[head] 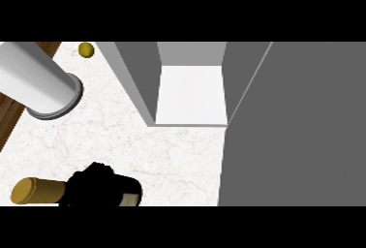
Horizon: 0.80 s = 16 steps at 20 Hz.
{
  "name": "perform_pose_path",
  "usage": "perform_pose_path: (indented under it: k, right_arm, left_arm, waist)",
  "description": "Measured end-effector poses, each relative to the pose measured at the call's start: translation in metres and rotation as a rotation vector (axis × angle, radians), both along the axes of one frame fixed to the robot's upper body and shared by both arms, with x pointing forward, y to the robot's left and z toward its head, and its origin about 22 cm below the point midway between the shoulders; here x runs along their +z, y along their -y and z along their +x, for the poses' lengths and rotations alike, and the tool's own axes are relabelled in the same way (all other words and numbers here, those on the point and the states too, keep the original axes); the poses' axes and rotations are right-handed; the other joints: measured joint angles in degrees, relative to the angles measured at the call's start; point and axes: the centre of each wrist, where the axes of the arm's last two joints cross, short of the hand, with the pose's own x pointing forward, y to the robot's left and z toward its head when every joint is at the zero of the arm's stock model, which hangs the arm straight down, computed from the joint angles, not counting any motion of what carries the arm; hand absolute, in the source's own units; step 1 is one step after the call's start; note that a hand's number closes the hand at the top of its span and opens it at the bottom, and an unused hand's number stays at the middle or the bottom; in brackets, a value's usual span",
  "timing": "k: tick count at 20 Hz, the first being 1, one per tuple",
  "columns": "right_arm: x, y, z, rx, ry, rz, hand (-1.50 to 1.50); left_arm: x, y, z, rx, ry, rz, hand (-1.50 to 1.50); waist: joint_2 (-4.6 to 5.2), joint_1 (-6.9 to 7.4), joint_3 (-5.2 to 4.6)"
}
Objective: Pick up the wine, place it into the cabinet and close the cabinet
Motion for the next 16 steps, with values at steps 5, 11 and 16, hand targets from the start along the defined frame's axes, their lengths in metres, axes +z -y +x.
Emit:
perform_pose_path:
  k: [5,11,16]
  right_arm:
    - [-0.003,-0.005,-0.004,0.006,-0.008,-0.006,-1.50]
    - [-0.005,-0.004,-0.001,0.010,-0.009,-0.007,-1.50]
    - [-0.010,0.002,-0.001,0.014,-0.013,-0.003,-1.50]
  left_arm:
    - [0.039,0.022,0.007,-0.017,0.028,-0.023,1.50]
    - [0.083,0.048,0.029,-0.006,0.075,-0.019,1.50]
    - [0.116,0.073,0.052,-0.007,0.069,-0.030,1.50]
  waist:
    - [0.06,-0.23,-0.04]
    - [0.12,-0.44,-0.06]
    - [0.13,-0.61,-0.08]
